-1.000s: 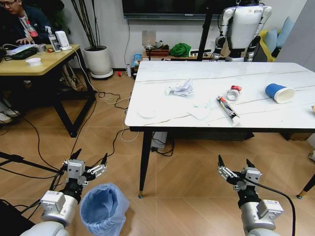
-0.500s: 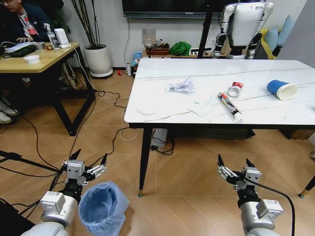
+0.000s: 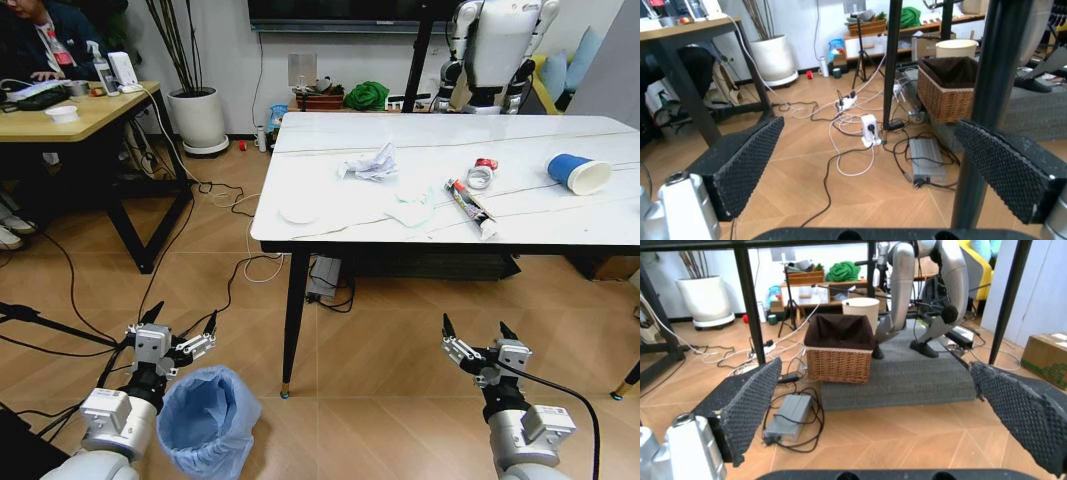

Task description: Pick up the trash bin and place the trash from the table into it.

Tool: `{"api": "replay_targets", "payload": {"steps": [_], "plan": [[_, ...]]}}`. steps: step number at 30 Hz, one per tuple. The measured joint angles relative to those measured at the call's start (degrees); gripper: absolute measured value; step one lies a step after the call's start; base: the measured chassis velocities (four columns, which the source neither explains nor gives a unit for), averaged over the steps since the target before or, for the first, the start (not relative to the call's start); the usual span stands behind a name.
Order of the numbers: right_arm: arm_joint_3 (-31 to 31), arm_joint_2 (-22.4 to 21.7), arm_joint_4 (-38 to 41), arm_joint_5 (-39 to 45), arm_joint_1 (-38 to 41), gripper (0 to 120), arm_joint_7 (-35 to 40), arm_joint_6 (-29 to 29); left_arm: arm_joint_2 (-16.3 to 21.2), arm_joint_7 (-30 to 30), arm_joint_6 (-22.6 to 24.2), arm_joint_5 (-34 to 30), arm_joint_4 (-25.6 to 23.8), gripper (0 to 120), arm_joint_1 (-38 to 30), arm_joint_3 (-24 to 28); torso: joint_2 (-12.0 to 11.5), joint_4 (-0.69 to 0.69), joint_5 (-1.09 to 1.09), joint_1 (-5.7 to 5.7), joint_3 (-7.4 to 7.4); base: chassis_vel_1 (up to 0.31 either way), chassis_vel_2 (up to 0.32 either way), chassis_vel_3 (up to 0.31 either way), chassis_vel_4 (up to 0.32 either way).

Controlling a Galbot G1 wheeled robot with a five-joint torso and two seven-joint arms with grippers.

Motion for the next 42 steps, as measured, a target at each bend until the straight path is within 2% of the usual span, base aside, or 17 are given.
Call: {"api": "replay_targets", "payload": {"steps": [42], "plan": [[-0.23, 0.57, -0.25, -0.42, -0.33, 100, 0.11, 0.61, 0.24, 0.13, -0.4, 0.58, -0.41, 100, 0.65, 0.26, -9.58, 0.0, 0.0, -3.57, -6.01, 0.0, 0.0, 0.0, 0.0]]}}
